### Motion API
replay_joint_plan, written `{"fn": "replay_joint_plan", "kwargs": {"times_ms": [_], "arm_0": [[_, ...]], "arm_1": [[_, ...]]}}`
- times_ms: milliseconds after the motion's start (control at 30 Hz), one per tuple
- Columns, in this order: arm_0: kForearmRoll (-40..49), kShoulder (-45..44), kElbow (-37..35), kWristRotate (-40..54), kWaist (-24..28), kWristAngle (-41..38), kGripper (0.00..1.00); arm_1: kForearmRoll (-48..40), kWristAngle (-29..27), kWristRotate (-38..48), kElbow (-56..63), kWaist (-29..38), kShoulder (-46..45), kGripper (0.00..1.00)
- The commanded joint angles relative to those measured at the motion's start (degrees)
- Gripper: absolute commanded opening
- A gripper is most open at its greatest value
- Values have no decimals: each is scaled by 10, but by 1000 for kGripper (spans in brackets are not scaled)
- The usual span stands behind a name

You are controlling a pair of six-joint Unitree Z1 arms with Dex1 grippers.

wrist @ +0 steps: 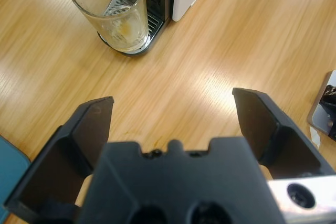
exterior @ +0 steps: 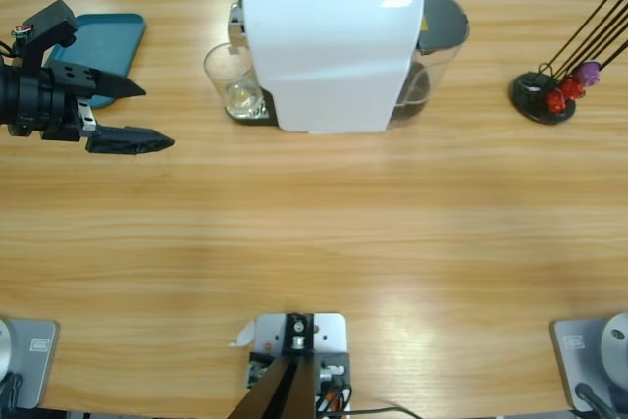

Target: Pour coffee

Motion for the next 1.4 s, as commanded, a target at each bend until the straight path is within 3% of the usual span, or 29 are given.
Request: {"fn": "replay_joint_plan", "kwargs": {"times_ms": [33, 1400], "arm_0": [[-1, -3, 19, -3, -4, 8, 991], [-5, 6, 15, -2, -4, 7, 991]], "arm_1": [[7, 3, -8, 5, -5, 33, 0], [14, -20, -1, 44, 21, -4, 0]]}}
